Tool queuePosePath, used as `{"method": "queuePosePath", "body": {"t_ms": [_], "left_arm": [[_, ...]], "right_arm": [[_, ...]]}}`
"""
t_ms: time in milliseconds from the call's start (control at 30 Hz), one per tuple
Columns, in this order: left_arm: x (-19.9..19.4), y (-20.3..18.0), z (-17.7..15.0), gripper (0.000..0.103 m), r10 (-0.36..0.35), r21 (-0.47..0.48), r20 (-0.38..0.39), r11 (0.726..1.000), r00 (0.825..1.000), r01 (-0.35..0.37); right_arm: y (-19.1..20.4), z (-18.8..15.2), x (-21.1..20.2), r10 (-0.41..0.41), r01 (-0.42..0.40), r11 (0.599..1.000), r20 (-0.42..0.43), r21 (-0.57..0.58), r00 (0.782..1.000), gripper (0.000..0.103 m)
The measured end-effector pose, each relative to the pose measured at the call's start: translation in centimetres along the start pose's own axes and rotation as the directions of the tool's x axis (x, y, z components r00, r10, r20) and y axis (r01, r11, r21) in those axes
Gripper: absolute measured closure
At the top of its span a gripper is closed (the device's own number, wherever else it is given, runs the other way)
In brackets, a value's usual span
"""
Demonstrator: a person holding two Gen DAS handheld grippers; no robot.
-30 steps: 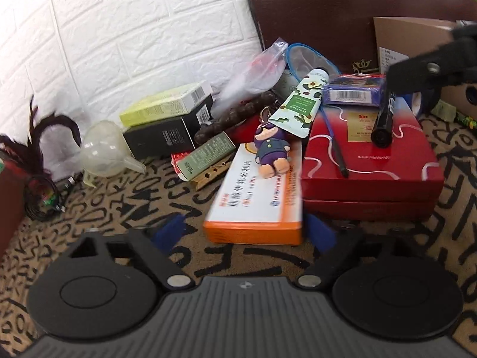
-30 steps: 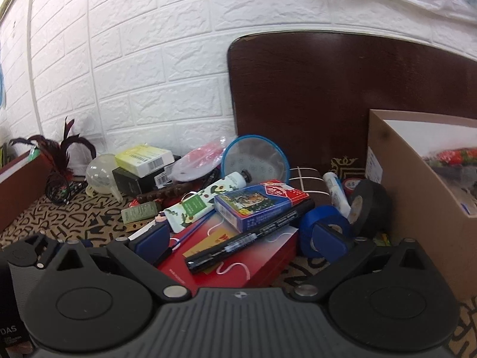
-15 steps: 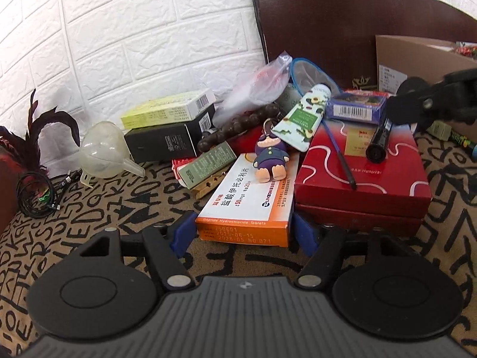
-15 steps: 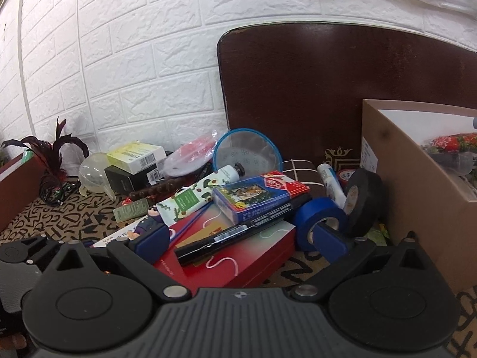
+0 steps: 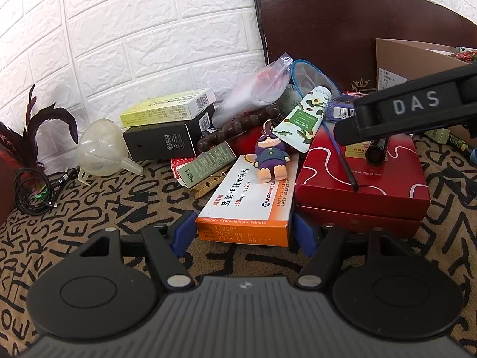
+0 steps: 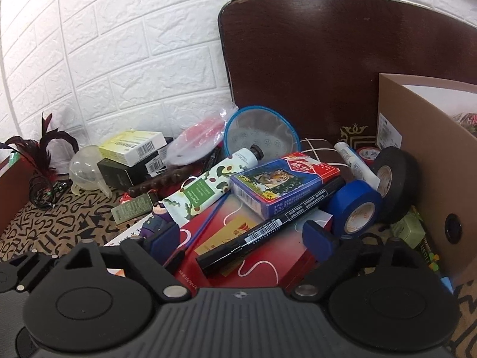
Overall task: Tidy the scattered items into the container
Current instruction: 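Grasp the black marker with the right tool while the left tool grasps the orange medicine box, then carry both items over the cardboard box and open both tools to drop them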
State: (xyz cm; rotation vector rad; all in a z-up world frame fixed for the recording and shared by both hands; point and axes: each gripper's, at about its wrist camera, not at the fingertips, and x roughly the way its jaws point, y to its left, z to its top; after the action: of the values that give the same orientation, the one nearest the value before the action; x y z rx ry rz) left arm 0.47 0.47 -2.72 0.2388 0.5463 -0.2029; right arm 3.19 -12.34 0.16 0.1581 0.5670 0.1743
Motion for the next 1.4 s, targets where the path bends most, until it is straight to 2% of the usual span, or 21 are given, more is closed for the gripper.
{"method": "queuePosePath", "body": {"t_ms": [33, 100, 200, 367, 633, 867, 1067, 1400], "left_arm": [[0.1, 0.0, 0.0, 0.033, -0.002, -0.001, -0.001, 1.0, 1.0, 0.002], [0.2, 0.1, 0.0, 0.033, -0.007, 0.0, -0.002, 1.0, 1.0, 0.007], [0.2, 0.1, 0.1, 0.033, -0.008, 0.004, 0.001, 1.0, 1.0, 0.008], [0.5, -0.2, 0.0, 0.033, 0.008, 0.03, -0.011, 1.0, 1.0, -0.008], [0.6, -0.2, 0.0, 0.033, 0.008, 0.024, -0.019, 1.0, 1.0, -0.007], [0.7, -0.3, 0.0, 0.033, 0.013, 0.027, -0.022, 1.0, 1.0, -0.013], [-1.5, 0.7, 0.1, 0.034, 0.001, -0.006, 0.054, 1.0, 0.999, -0.001], [-6.8, 2.7, 1.0, 0.035, 0.028, -0.022, 0.144, 0.999, 0.989, -0.025]], "right_arm": [[0.1, 0.0, 0.0, -0.003, 0.003, 1.0, 0.003, 0.002, 1.0, 0.025], [0.5, 0.0, 0.2, -0.024, 0.024, 1.0, 0.002, -0.011, 1.0, 0.027], [0.6, 0.0, 0.3, -0.058, 0.059, 0.998, 0.005, -0.006, 0.998, 0.039], [-0.7, 0.3, 0.1, -0.092, 0.093, 0.995, -0.007, 0.021, 0.996, 0.071], [-3.4, -0.3, -1.4, -0.121, 0.12, 0.993, -0.044, -0.022, 0.992, 0.09], [-3.5, -0.1, -1.3, -0.119, 0.116, 0.992, -0.04, -0.057, 0.992, 0.09], [-3.2, 0.0, -2.7, -0.089, 0.087, 0.991, -0.018, -0.101, 0.996, 0.09], [-1.6, 0.3, -5.7, -0.041, 0.044, 0.985, 0.023, -0.165, 0.999, 0.09]]}}
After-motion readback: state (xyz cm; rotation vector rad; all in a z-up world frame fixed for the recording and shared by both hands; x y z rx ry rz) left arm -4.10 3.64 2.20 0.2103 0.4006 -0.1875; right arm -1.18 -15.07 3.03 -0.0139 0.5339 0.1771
